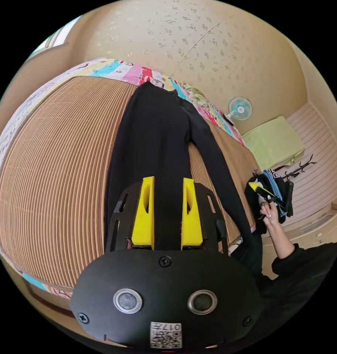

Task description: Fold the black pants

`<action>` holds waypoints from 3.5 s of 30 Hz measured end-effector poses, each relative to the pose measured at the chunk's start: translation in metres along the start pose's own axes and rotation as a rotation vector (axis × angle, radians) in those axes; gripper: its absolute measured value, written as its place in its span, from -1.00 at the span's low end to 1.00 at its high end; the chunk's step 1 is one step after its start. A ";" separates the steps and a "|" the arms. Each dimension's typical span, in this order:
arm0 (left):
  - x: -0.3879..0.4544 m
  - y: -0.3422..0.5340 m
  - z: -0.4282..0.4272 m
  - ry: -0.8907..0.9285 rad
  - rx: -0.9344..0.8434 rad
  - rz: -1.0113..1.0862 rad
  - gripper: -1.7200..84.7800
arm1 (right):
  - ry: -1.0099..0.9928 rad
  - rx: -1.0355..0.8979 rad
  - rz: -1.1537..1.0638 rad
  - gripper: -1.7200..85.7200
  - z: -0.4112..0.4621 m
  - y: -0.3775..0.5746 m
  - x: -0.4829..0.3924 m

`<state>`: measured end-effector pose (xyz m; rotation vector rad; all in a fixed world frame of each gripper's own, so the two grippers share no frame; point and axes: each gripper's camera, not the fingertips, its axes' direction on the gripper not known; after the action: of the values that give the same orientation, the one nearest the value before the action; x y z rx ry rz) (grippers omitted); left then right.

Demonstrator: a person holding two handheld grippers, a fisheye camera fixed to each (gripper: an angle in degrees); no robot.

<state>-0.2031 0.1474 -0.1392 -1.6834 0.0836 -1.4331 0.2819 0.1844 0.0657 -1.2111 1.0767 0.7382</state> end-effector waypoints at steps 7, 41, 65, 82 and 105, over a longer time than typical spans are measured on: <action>-0.002 0.110 0.005 -0.031 -0.105 -0.179 -0.81 | 0.038 -0.091 0.276 -0.70 -0.021 0.110 0.017; 0.130 0.157 0.110 0.222 -0.271 -0.003 -0.94 | -0.098 -0.006 0.391 -0.68 -0.119 0.184 0.082; 0.133 0.101 0.001 0.534 -0.304 0.093 -0.66 | -0.490 -0.082 -0.073 -0.91 -0.170 0.173 -0.031; -0.028 0.115 -0.076 0.750 -0.113 -0.058 -0.97 | -0.237 -0.232 0.164 -0.59 -0.014 -0.119 0.136; -0.217 0.146 -0.251 0.567 0.142 -0.429 -0.96 | -0.709 0.094 0.287 -0.88 0.153 -0.235 0.001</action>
<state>-0.4105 0.0403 -0.4166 -1.1776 -0.0706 -2.1567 0.5327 0.2780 0.1498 -0.6258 0.6771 1.2092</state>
